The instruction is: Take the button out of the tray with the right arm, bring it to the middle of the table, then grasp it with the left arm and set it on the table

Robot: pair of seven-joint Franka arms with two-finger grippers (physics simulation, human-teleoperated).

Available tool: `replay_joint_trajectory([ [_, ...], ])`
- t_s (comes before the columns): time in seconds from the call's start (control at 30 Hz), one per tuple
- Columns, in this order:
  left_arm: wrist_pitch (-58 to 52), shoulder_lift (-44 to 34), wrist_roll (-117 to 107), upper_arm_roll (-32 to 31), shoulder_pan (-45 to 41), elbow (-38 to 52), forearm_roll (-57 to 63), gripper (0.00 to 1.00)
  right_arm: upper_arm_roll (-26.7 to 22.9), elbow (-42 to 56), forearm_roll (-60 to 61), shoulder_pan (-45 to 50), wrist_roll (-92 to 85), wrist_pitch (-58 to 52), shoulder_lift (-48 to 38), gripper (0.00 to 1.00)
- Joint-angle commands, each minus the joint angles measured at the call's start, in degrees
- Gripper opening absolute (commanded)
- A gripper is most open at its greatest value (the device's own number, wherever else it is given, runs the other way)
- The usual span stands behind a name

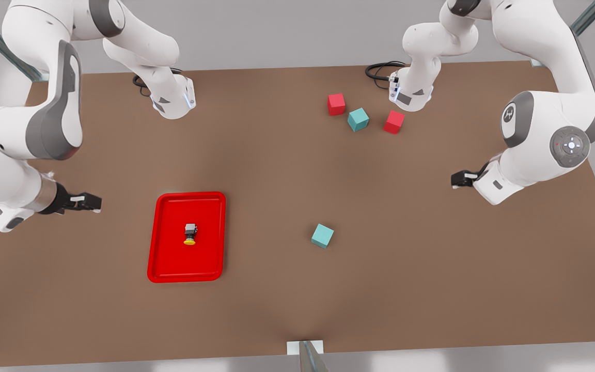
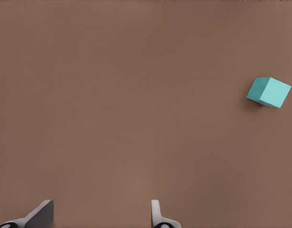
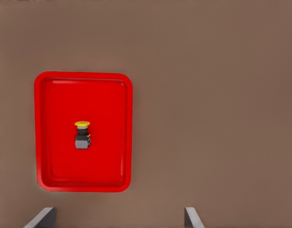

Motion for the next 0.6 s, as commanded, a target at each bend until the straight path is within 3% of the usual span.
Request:
replay_joint_trajectory([
  [0.0,2.37,-0.06,0.21,-0.09,0.01,-0.04,0.13,1.00,0.20,-0.59,0.67,0.55,0.66,0.13,-0.31,1.00],
  [0.13,-0.97,-0.93,0.21,-0.97,-0.43,-1.44,0.04,1.00,1.43,-1.03,0.58,0.38,0.75,-1.28,-0.49,1.00],
  [0.23,-1.94,-0.76,0.21,-1.58,0.18,-1.97,0.13,1.00,0.64,-0.50,0.58,-0.15,0.84,5.40,7.51,1.00],
  [0.3,-1.15,-0.41,0.12,-1.85,-0.70,-1.88,0.22,1.00,0.73,-0.68,0.93,-0.15,6.27,5.14,8.48,1.00],
  [0.47,-0.53,-0.50,-1.37,-2.29,-2.54,-0.48,1.62,1.00,1.43,2.92,2.16,16.02,21.76,5.75,10.68,1.00],
  [0.57,-0.62,-0.49,-4.62,-2.55,-6.32,-0.04,3.30,1.00,1.43,0.55,3.13,16.02,6.75,5.93,14.01,1.00],
])
